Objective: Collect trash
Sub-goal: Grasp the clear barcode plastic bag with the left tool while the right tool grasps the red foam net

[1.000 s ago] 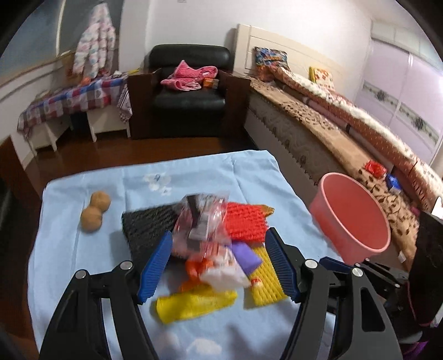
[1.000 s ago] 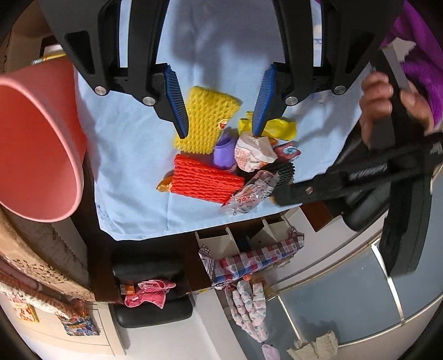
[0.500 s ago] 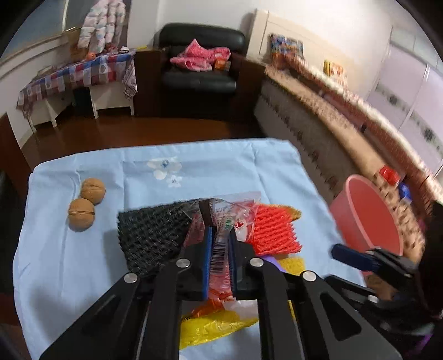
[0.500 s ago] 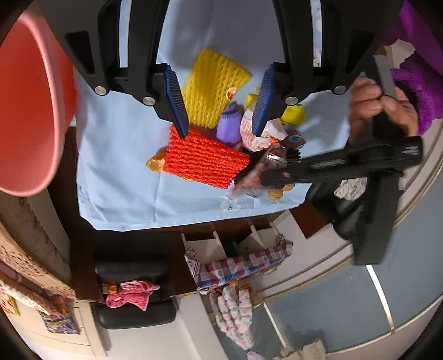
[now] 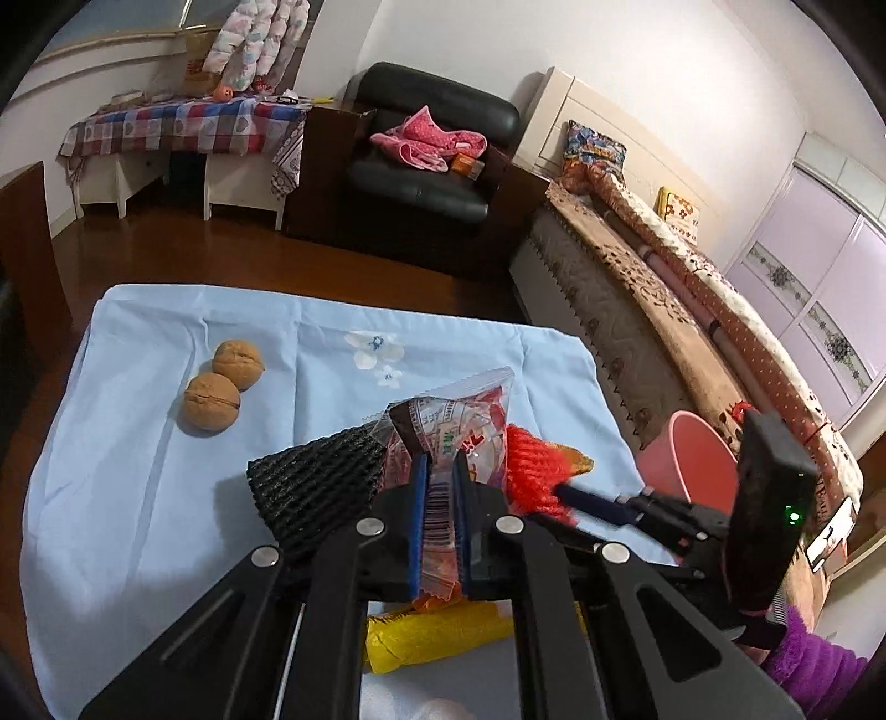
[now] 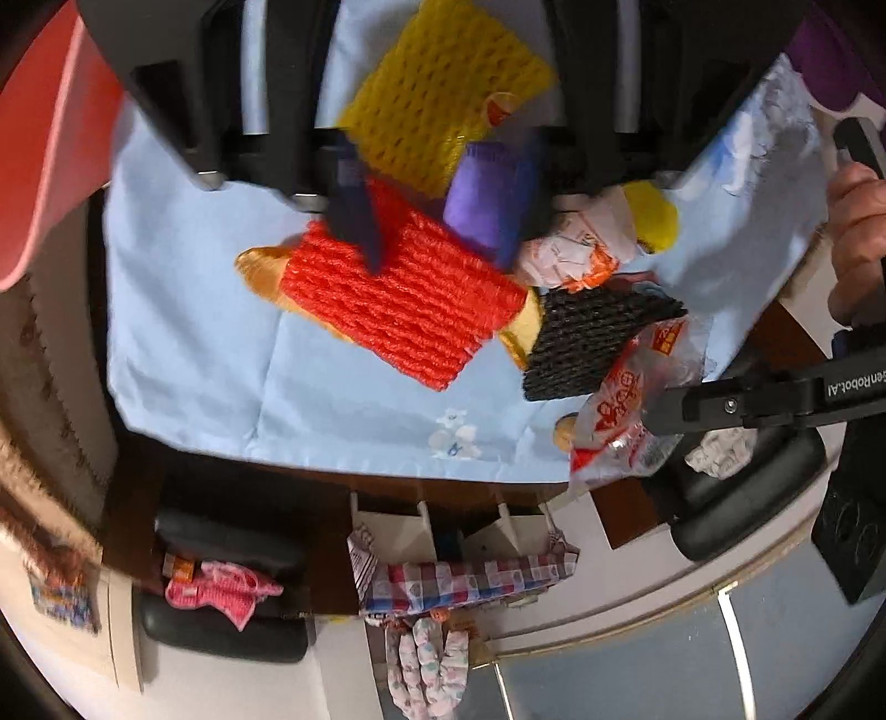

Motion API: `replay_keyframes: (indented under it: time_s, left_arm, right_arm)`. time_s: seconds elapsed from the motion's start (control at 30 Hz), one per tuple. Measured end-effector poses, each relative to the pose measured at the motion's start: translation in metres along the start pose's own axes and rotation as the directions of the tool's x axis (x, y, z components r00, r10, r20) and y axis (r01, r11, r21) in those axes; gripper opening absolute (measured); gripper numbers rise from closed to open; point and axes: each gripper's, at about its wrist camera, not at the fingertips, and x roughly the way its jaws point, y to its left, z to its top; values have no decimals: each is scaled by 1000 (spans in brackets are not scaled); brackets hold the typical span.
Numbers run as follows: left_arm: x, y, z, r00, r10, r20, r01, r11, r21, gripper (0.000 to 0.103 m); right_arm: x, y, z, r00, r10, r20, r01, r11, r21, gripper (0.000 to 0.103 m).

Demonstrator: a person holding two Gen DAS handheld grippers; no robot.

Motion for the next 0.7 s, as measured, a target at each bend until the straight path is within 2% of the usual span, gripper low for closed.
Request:
replay_keyframes:
  time_s: [0.1, 0.37, 0.5, 0.7]
  left_arm:
    - [-7, 0, 0, 1000, -6, 14, 6, 1000, -4, 8]
    - [-28, -5, -2, 998, -50, 39, 51, 998, -31, 8]
    - [-42, -13, -4, 997, -62, 56, 63, 998, -19, 8]
    - [-58, -25, -3, 993, -93, 72, 95, 995, -18, 8]
  right_arm:
    - [-6, -5, -2, 999, 34, 13, -34, 997, 67, 14]
    - [-50, -6, -4, 988, 110, 110, -128, 977, 171, 13]
    - [-71, -13, -9, 969, 180, 171, -220, 941, 258, 13]
    - [-93, -29, -16, 941, 224, 255, -307, 883, 356, 13]
